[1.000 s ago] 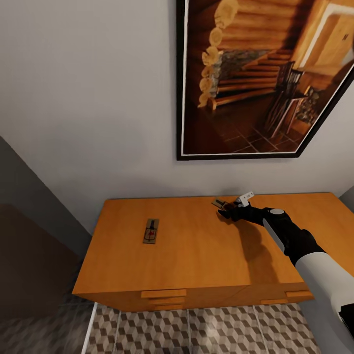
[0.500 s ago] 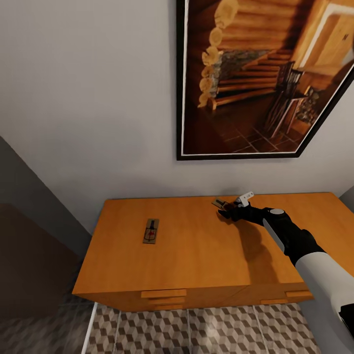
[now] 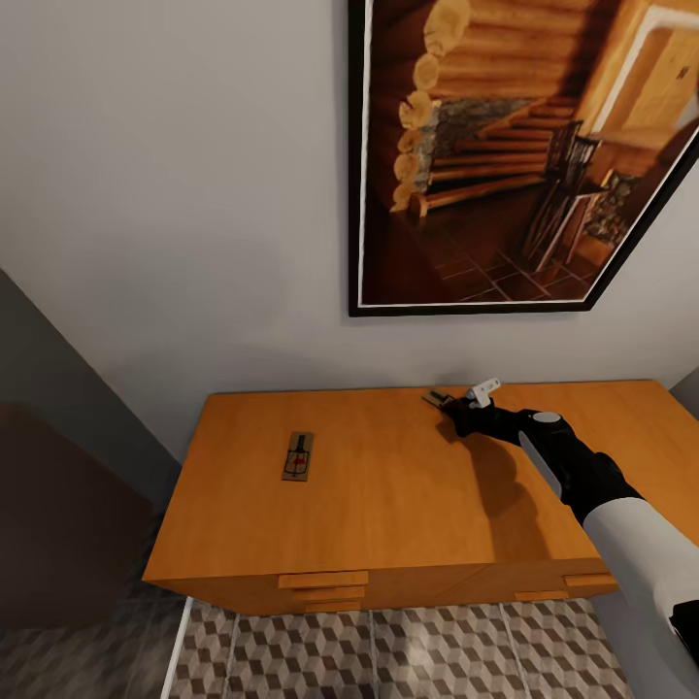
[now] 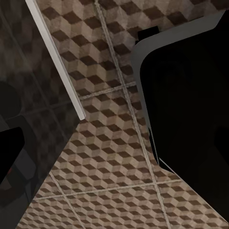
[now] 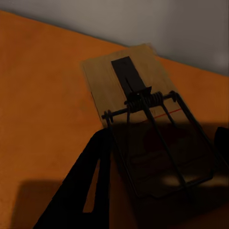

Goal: Take the four mousetraps from the cabinet in the bathroom and place them on the bathroom floor. Make sure all four end up on the same floor surface, and ensure that at least two of them are either under or directly next to the same bathroom sink.

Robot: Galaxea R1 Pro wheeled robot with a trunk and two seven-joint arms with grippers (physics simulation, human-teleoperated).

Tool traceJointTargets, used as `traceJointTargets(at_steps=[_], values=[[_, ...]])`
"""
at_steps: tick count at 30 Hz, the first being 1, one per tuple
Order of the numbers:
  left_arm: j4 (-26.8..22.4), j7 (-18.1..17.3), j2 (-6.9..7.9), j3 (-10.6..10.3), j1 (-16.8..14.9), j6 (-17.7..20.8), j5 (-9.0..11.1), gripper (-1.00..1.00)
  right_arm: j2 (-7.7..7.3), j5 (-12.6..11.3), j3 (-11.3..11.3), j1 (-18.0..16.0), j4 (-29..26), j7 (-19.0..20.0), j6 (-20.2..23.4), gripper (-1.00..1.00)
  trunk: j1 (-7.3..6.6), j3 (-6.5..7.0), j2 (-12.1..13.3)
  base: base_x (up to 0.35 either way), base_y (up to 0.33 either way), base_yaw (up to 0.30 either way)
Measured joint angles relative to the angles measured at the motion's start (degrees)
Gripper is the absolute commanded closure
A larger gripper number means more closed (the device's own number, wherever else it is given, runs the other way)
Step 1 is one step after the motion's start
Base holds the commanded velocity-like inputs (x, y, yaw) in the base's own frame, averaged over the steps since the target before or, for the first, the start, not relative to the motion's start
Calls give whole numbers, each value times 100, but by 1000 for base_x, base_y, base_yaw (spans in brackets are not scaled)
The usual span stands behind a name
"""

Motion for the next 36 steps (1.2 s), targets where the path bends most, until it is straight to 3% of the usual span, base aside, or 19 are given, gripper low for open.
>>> traceJointTargets(at_steps=[36], values=[[0, 2, 0, 0, 0, 0, 0, -100, -5, -3, -24, -1, 9, -2, -2, 100, 0, 0, 0, 0, 0, 0]])
